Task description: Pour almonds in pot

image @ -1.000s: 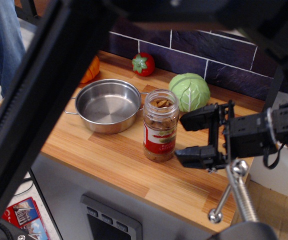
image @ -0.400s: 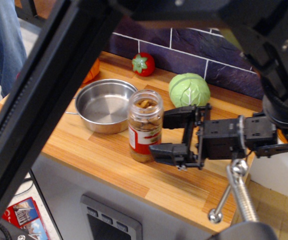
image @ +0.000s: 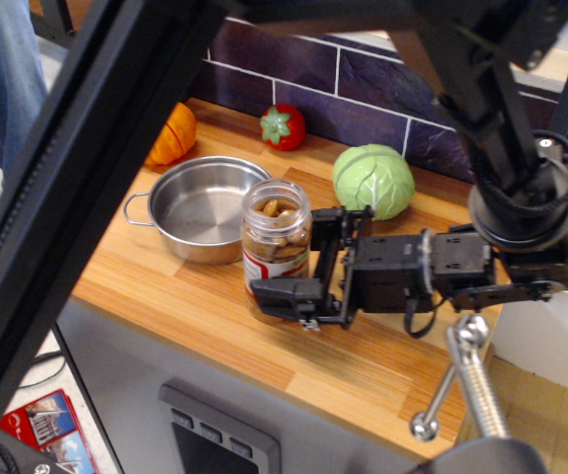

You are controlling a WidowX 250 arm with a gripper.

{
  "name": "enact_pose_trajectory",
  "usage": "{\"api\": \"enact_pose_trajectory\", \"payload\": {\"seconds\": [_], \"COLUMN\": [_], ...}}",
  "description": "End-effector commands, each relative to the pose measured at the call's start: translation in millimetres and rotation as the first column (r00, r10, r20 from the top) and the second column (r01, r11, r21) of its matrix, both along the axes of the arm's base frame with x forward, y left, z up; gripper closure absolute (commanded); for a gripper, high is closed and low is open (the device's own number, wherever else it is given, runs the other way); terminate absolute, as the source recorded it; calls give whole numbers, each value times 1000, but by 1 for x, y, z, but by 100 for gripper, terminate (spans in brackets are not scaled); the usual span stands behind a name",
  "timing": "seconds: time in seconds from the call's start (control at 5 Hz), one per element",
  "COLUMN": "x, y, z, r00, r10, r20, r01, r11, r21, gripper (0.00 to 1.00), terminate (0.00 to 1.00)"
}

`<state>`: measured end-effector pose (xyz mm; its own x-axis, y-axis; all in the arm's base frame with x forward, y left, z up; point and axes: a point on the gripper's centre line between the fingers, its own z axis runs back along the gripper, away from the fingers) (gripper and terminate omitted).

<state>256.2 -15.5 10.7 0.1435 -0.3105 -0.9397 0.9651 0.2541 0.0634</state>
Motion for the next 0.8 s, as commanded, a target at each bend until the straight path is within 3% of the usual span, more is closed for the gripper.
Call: {"api": "enact_pose_trajectory", "payload": {"seconds": [0.0, 0.2, 0.4, 0.6], "x": [-12, -5, -2, 3], "y": [19, 13, 13, 18], "z": [12, 22, 36, 49], "r00": [998, 998, 997, 993], "r10": [-28, -35, -69, -115], "r20": [55, 51, 39, -10], "r01": [29, 39, 75, 102], "r11": [1000, 996, 980, 909], "r21": [-8, -78, -186, -403], "gripper": [0, 100, 100, 100], "terminate": [0, 0, 0, 0]}}
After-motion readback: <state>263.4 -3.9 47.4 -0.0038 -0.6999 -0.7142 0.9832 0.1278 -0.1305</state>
